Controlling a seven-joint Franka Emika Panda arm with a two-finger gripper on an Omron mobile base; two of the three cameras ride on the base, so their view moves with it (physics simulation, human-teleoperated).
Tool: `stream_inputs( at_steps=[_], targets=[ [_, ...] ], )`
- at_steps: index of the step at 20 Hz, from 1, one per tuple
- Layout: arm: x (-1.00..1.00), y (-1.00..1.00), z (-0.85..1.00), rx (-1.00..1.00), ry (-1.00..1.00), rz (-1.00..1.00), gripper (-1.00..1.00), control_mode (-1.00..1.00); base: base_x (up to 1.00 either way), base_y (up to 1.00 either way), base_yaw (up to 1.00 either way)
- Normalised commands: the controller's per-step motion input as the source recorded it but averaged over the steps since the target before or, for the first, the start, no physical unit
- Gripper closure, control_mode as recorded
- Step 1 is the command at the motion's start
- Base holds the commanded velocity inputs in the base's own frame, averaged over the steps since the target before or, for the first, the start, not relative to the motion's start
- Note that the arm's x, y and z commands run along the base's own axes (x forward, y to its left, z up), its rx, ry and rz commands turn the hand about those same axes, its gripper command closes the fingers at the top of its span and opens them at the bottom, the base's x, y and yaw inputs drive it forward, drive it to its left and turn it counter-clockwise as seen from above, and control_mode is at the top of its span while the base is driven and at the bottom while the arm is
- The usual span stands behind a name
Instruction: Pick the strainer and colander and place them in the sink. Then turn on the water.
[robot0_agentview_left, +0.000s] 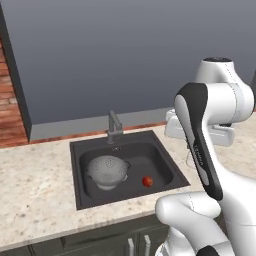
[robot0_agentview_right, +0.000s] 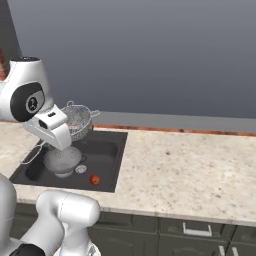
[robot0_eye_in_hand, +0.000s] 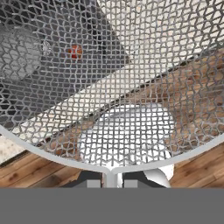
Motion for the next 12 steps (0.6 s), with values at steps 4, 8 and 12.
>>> stream_inputs(
  at_steps=[4,8,12],
  targets=[
    [0.0,0.0,0.0,0.0,0.0,0.0,1.0,1.0,0.95,0.61,0.03],
    [0.0,0.0,0.0,0.0,0.0,0.0,1.0,1.0,1.0,-0.16,0.12],
    [0.0,0.0,0.0,0.0,0.0,0.0,1.0,1.0,1.0,-0.09,0.18]
  ],
)
